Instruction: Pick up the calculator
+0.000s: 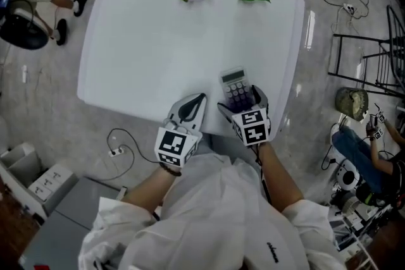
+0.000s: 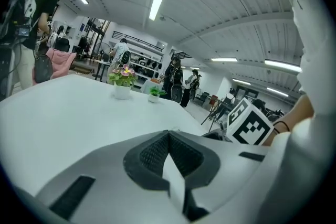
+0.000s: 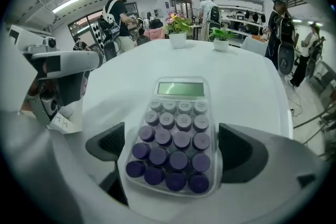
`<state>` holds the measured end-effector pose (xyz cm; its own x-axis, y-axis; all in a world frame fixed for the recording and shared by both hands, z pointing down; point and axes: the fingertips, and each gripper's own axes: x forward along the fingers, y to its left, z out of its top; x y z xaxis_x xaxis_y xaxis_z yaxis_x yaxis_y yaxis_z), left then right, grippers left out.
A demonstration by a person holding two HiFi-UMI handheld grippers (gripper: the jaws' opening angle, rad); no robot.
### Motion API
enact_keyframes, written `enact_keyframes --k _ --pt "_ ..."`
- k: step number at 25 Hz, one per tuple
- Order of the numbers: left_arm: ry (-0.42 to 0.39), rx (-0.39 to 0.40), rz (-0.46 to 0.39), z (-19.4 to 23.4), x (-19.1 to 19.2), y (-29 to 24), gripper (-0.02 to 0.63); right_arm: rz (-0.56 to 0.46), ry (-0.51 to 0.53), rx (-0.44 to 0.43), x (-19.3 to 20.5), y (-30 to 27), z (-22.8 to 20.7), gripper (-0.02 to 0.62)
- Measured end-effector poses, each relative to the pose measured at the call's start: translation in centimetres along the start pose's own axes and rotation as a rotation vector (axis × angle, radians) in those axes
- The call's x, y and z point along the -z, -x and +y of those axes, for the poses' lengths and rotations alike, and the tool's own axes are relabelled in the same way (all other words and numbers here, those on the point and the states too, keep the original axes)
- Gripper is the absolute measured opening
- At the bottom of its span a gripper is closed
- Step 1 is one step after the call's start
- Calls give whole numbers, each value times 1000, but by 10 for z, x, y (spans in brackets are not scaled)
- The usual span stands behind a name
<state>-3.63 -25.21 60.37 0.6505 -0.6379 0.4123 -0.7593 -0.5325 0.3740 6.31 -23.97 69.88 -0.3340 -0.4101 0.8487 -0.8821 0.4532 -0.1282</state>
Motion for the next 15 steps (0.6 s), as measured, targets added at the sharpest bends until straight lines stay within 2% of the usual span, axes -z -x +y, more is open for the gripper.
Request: enact_keyframes --k 3,8,15 --pt "9 -10 -3 4 3 -1 16 20 28 31 3 -3 0 546" --pt "20 -23 -3 5 7 1 16 12 -3 67 2 -7 -2 546" --pt "24 -29 -3 7 9 6 15 22 -7 69 2 -9 -2 549"
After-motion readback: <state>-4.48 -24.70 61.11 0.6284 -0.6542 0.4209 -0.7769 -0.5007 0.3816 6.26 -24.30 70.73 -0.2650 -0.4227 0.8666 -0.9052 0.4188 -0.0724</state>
